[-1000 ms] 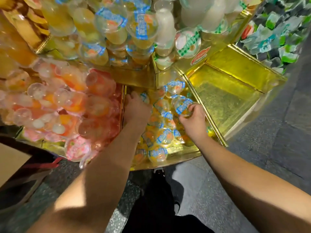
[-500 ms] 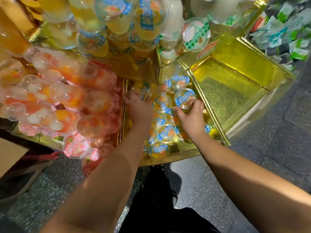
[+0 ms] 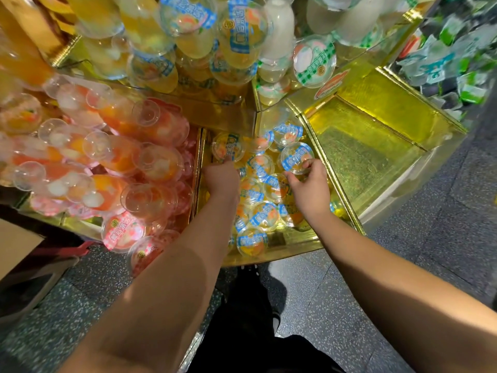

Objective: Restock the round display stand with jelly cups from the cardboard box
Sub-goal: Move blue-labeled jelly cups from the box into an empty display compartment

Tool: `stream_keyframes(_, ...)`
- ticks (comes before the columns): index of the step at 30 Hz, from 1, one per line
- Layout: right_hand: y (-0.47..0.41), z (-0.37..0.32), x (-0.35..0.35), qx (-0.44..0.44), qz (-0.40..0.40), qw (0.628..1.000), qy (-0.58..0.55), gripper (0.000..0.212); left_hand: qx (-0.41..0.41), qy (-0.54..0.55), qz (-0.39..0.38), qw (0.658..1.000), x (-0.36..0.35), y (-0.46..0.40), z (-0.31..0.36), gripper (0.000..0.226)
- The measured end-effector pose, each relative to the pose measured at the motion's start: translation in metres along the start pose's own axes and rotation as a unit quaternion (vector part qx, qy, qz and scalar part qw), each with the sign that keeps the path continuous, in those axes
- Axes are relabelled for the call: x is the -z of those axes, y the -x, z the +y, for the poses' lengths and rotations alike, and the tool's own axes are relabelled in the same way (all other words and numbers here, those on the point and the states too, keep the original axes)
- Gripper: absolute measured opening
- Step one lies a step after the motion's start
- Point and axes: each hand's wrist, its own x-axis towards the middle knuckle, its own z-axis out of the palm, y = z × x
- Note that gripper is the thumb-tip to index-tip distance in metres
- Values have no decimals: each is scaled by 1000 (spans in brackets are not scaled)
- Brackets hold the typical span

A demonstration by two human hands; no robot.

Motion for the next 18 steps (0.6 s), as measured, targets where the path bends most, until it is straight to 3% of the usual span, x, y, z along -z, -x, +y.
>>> stream_keyframes(1, -1, 0, 0, 3, 1, 1000, 2, 37, 56, 114, -49, 991, 1, -5, 0, 43)
stream_keyframes(3, -2, 0, 1, 9, 3, 1000, 6, 35, 35, 70, -75, 994, -1, -8, 1, 37)
stream_keyframes(6, -2, 1, 3, 11, 3, 1000, 10, 32, 18, 83, -42, 995, -4, -10, 10, 25)
stream_keyframes(18, 1, -13, 0, -23, -9, 999, 24, 36, -51, -3, -70, 996, -1, -18, 12, 34)
